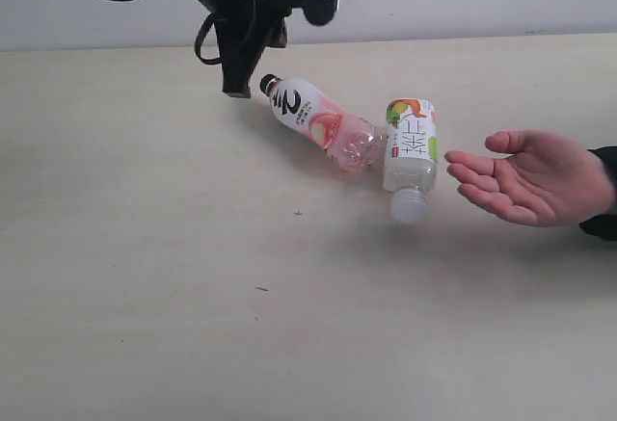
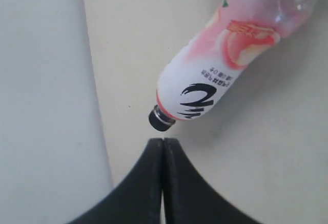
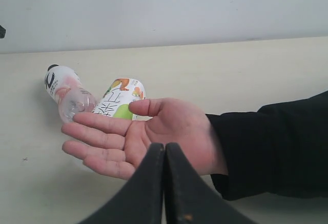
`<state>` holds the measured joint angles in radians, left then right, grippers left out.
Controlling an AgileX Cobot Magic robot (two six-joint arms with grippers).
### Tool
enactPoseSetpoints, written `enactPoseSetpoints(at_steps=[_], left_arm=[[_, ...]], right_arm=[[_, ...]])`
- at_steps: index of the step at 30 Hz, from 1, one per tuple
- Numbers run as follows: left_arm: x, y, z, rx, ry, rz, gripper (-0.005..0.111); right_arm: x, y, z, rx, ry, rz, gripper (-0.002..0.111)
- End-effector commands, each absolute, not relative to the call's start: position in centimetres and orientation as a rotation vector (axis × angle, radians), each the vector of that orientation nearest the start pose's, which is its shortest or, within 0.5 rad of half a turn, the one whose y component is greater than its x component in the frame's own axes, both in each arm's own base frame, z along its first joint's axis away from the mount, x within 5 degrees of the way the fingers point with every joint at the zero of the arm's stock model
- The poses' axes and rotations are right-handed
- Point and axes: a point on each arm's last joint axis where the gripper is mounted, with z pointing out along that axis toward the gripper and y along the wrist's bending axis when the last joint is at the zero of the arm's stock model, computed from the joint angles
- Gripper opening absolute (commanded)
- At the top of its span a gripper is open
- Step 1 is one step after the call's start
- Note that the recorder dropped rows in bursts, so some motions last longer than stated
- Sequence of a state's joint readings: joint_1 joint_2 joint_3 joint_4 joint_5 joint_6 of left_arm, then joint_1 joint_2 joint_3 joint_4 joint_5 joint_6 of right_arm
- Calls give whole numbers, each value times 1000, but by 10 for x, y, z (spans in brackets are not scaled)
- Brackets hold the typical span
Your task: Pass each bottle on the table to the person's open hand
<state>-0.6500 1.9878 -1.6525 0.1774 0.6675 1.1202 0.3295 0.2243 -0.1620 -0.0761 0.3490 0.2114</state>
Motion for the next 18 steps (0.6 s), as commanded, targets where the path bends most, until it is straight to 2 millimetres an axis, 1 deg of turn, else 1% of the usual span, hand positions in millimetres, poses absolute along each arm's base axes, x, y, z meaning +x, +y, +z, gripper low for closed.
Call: enactPoseSetpoints(at_steps=[1, 4, 6, 7, 10, 12, 14, 18], left_arm=[[369, -273, 238, 2255, 1213, 454, 0], [366, -278, 225, 2333, 1149, 366, 0], [361, -282, 222, 2394, 1097, 267, 0], [359, -284, 222, 2421, 1086, 214, 0], [359, -292, 233, 2416, 1076, 95, 0], [363, -295, 240, 2417, 1065, 94, 0], [367, -298, 242, 2427, 1059, 88, 0], [379, -304, 240, 2444, 1061, 73, 0]], right_arm=[[67, 20, 222, -160, 1886, 294, 0], [67, 20, 222, -160, 1886, 294, 0], [67, 20, 222, -160, 1886, 294, 0], [67, 20, 222, -160, 1886, 294, 0], [67, 20, 222, -160, 1886, 294, 0], [67, 20, 222, -160, 1886, 294, 0], [67, 20, 222, -160, 1886, 294, 0], [67, 20, 222, -160, 1886, 294, 0]])
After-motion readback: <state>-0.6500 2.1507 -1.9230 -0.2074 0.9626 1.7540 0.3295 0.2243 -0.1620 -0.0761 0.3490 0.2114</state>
